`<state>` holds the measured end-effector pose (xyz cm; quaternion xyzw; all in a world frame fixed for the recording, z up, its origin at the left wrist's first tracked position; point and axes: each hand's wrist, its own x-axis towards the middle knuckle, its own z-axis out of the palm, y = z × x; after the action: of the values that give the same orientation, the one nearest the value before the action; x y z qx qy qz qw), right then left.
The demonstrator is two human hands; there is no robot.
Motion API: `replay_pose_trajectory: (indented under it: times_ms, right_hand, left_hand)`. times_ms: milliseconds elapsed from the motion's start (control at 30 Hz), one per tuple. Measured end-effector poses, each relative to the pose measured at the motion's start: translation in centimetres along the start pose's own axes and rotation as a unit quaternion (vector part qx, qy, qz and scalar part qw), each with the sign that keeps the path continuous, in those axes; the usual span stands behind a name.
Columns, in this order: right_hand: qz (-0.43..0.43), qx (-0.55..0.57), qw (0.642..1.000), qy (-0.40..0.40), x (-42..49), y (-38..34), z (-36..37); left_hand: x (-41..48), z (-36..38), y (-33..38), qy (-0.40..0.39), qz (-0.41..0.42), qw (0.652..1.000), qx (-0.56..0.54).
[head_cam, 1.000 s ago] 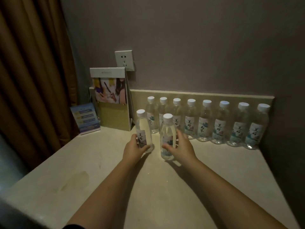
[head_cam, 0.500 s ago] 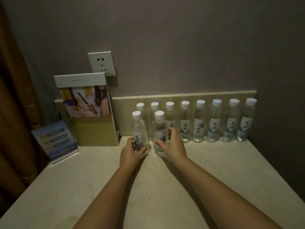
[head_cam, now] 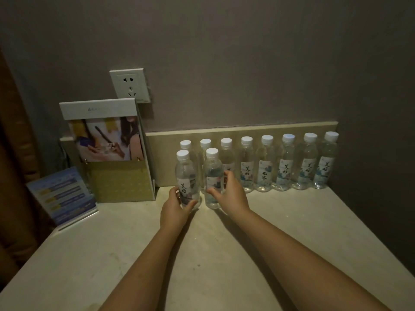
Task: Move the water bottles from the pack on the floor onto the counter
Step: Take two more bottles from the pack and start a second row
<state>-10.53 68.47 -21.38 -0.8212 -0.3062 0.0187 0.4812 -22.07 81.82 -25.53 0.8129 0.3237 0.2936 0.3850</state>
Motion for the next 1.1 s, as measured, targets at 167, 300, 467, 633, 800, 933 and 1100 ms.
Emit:
replay_pose_trajectory:
  times_ms: [167,300,467,633,800,933,1100]
  right_hand:
    - [-0.004,0.002,1.0,0.006,0.1,0.0,0.2]
    - [-0.017,0.012,0.999,-0.044,-0.1,1.0,-0.9]
    - [-0.034,-0.012,0.996,-0.079,-0.1,4.0,-3.5]
    - [-0.028,-0.007,0.99,-0.139,0.1,3.6,-2.4]
    - [-0.026,-0.009,0.992,-0.124,0.3,3.2,-1.0]
    - [-0.027,-0.031,0.994,-0.106,0.6,2.9,-0.8]
    - [-0.023,-0.02,0.991,-0.129,0.9,2.9,-1.6]
  left_hand:
    - [-0.6,0.2,0.4,-0.001,-0.014,1.0,-0.023]
    - [-1.5,0.5,1.0,-0.004,-0.017,0.998,-0.068]
    - [-1.5,1.0,1.4,0.042,-0.029,0.998,-0.047]
    - [-1.2,0.6,1.5,0.039,-0.033,0.998,-0.02]
    - [-1.0,0.3,1.7,0.038,-0.043,0.998,-0.015]
    - [-1.1,0.4,1.7,0.042,-0.044,0.998,-0.017]
    - [-1.7,0.8,2.0,0.063,-0.042,0.997,-0.035]
